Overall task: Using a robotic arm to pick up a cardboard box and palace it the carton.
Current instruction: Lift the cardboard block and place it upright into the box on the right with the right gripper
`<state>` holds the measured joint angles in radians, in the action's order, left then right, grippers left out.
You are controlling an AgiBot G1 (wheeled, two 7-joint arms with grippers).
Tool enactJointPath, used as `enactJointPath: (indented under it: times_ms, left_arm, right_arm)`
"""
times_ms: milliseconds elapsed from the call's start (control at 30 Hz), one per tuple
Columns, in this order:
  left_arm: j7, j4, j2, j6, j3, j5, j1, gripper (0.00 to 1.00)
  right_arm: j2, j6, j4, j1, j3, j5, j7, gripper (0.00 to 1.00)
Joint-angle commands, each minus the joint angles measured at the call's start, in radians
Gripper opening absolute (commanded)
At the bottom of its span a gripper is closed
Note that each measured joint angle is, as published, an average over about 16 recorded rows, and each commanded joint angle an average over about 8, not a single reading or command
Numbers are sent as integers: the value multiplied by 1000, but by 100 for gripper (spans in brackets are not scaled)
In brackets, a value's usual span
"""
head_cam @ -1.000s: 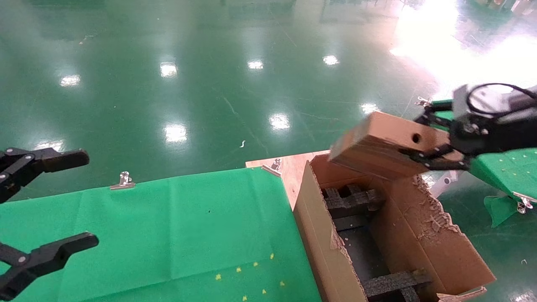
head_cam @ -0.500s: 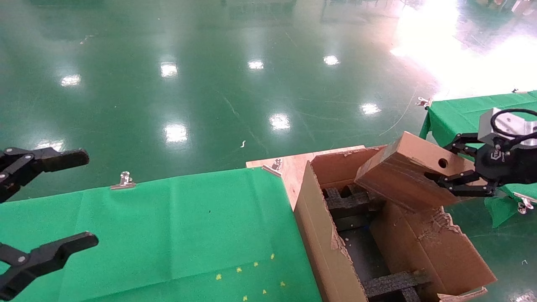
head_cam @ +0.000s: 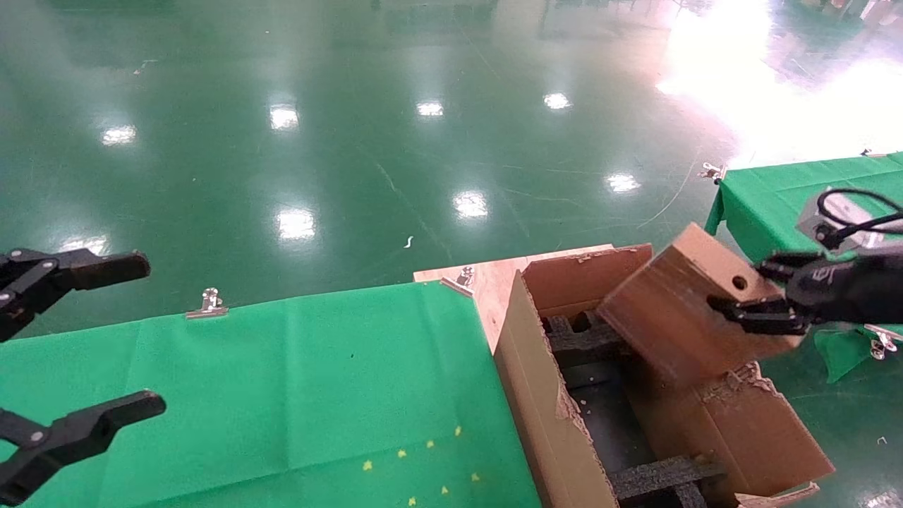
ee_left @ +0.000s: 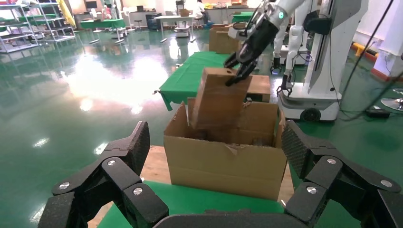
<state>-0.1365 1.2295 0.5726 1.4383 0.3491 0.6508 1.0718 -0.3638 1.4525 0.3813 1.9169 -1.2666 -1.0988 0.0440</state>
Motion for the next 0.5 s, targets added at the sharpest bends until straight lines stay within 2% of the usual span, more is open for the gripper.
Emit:
enactJointPath:
  times_ms: [33,300,500]
  left_arm:
    - [0,0,0,0,0,0,0,100]
    - [0,0,0,0,0,0,0,100]
    - [0,0,0,0,0,0,0,100]
  right_arm:
    - [1,-25,-24,-51,4,37,52,0]
    - [30,-157,21,-176,8,115,249,0]
    - [48,-209,73,-222,10,148,327,0]
